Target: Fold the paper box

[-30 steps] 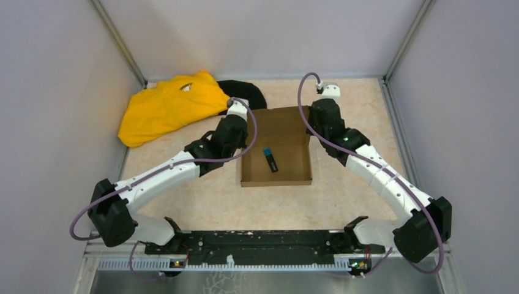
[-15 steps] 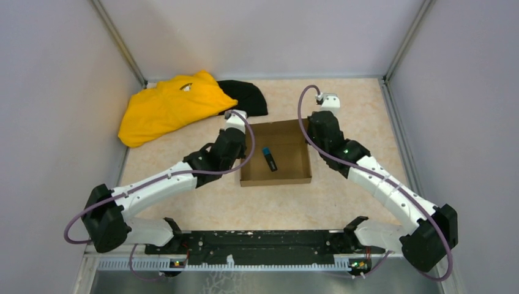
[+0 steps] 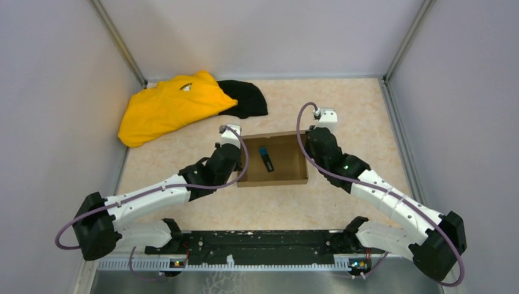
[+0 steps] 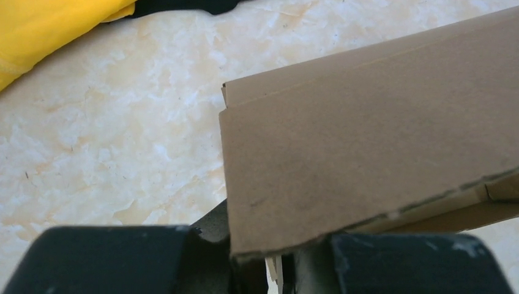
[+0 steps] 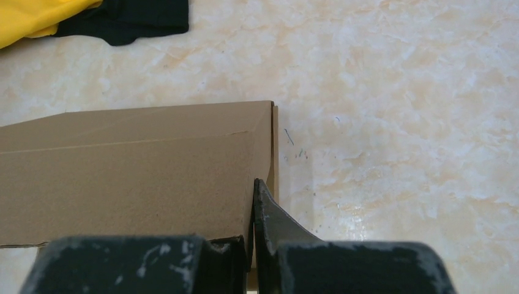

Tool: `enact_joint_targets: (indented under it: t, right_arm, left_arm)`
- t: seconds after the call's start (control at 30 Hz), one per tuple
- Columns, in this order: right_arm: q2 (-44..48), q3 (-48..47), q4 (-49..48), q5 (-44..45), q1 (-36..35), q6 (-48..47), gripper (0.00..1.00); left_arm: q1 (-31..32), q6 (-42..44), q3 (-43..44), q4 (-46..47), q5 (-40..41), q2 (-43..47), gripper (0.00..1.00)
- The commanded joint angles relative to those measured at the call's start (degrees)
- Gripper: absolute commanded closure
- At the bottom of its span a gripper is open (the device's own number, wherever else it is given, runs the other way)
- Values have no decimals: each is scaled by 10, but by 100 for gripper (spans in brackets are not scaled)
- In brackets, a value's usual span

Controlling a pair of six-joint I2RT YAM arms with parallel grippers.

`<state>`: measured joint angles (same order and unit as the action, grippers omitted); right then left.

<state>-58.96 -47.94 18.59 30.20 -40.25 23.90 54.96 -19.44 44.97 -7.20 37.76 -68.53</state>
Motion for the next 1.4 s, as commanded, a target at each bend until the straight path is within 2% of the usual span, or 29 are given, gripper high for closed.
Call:
enact_joint_targets:
  t: [0.0,0.4,0.7,0.77,0.87,1.03,1.13,1.3,1.37]
  right_arm:
    - [20,25,-16,11,-31,31,99]
    - [68,130,-23,40,-62,74,99]
    - [109,179,-21,42,-72,85,96]
    - [119,183,-17,40,-72,82,91]
    - [133,184,-8,32,-72,72,79]
    - [188,174,28,17,-74,54,63]
    - [208,162,60,7,-74,45,57]
    - [251,140,123,-9,-75,54,54]
    - [272,133,127,-19,-80,64,49]
  left_arm:
    - [14,-26,-36,35,11,19,77]
    - [23,-95,-145,82,-8,48,67]
    - [27,-155,-184,49,-31,52,62]
    - [28,-163,-191,46,-32,53,62]
    - [28,-188,-201,30,-31,60,62]
    - [32,-230,-220,-16,-30,118,62]
    - [32,-241,-229,-42,-28,165,62]
    - [33,-261,-223,-105,-26,239,62]
    - [33,-270,-210,-136,-26,262,62]
